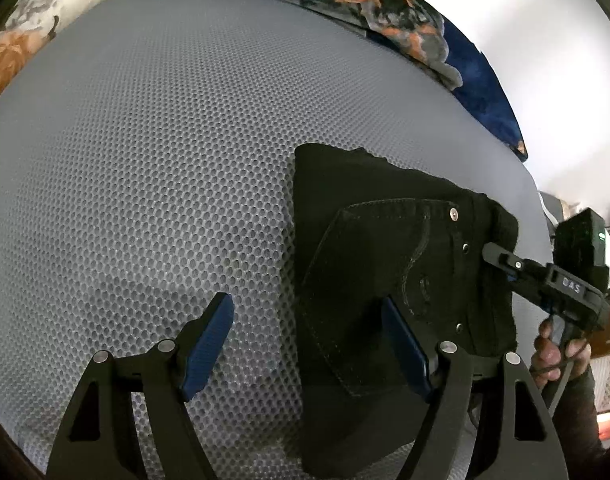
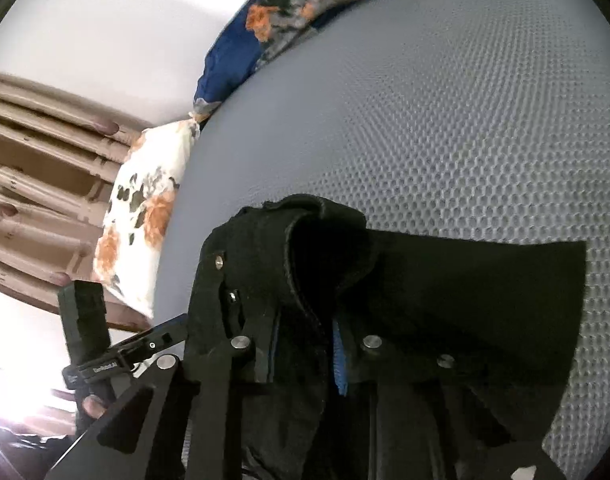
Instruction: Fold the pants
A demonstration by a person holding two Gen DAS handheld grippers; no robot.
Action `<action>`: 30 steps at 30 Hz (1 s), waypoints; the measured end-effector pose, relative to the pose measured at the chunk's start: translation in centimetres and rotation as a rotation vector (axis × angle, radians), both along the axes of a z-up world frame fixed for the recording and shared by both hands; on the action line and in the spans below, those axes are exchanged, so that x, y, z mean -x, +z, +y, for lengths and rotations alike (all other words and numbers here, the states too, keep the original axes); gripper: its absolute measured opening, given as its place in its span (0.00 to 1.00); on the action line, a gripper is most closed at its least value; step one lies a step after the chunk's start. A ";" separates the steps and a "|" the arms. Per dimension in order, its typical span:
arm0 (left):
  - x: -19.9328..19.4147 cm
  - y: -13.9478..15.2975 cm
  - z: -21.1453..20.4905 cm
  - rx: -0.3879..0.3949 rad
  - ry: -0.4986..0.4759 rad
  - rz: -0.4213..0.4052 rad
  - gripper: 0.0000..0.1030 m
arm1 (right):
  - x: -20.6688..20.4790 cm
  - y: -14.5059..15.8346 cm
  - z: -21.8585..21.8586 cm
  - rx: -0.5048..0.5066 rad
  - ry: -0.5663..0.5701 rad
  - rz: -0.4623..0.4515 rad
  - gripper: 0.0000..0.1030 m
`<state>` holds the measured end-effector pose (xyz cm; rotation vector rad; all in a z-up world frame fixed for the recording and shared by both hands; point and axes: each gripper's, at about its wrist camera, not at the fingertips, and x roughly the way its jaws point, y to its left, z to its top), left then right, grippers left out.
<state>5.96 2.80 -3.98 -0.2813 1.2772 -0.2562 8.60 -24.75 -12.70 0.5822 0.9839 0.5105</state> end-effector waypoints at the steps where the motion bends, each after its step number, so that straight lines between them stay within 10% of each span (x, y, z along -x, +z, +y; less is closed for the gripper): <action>1: -0.1 0.0 -0.2 -0.004 -0.002 -0.007 0.74 | 0.6 0.7 0.1 0.005 -0.005 -0.022 0.11; 9: -0.8 0.6 -1.9 -0.013 -0.048 -0.061 0.74 | 6.3 4.0 -3.2 0.049 -0.150 -0.063 0.10; 15: -1.6 0.9 -4.7 -0.016 -0.121 -0.099 0.74 | 6.3 -0.9 -6.4 0.111 -0.286 0.068 0.12; 22: -2.6 -2.8 -7.6 -0.187 -0.201 -0.086 0.78 | 5.6 -1.3 -6.1 0.137 -0.289 0.088 0.18; 30: -1.7 -2.7 -7.3 -0.176 -0.219 -0.060 0.80 | 7.8 -0.2 -5.3 0.179 -0.289 0.111 0.24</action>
